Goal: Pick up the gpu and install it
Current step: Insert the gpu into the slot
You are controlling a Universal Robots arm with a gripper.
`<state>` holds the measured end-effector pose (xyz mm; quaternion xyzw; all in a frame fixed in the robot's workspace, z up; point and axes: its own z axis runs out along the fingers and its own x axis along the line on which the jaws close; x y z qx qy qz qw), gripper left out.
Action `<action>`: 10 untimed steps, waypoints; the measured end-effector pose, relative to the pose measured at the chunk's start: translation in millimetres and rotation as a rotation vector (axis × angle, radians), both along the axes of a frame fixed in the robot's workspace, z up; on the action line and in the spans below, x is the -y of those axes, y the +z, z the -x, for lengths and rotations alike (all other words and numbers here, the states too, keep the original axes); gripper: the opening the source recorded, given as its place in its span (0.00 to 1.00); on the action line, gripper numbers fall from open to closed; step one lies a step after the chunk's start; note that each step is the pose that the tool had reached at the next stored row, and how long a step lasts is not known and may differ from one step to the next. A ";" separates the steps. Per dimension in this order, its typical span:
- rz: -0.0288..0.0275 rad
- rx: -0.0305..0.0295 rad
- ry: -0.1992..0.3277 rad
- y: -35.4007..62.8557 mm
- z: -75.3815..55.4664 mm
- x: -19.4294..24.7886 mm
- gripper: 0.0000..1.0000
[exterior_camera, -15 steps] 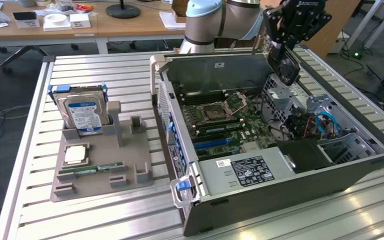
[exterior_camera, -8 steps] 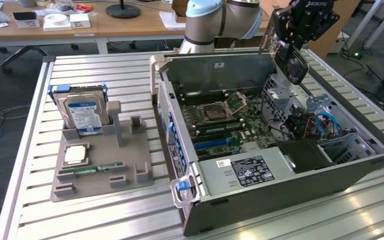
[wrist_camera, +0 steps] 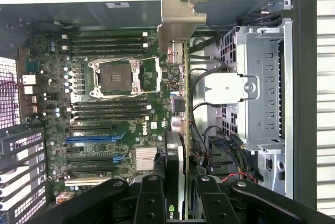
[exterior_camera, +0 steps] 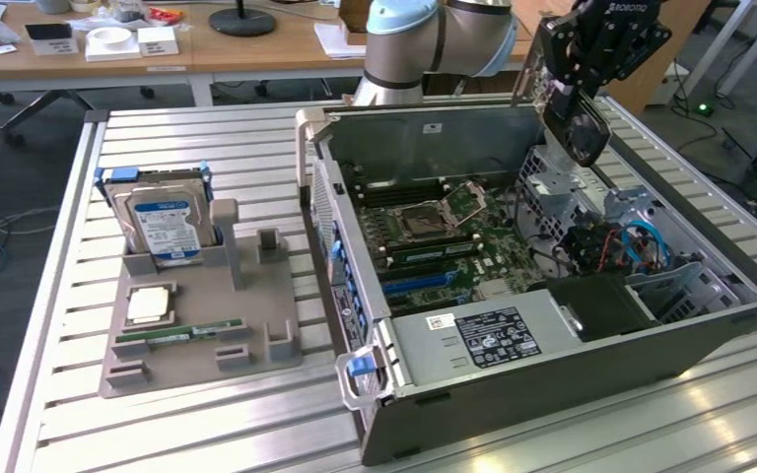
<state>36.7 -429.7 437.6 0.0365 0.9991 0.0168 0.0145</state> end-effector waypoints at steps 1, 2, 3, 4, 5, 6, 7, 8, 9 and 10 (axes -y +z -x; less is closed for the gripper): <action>0.0000 0.0000 0.000 0.0 0.0 0.0 0.27; -0.0001 0.0000 0.000 0.0 0.0 0.0 0.27; 0.0000 0.0000 0.000 0.0 0.0 0.0 0.27; 0.0000 0.0000 0.000 0.0 0.0 0.0 0.27; 0.0000 0.0000 0.000 0.0 0.0 0.0 0.27; -0.0001 0.0000 0.000 0.0 0.0 0.0 0.27; 0.0000 0.0000 0.000 0.0 0.0 0.0 0.27; 0.0000 0.0000 0.000 0.0 0.0 0.0 0.27; 0.0000 0.0000 0.000 0.0 0.0 0.0 0.27; 0.0001 0.0000 0.001 0.0 0.0 0.0 0.27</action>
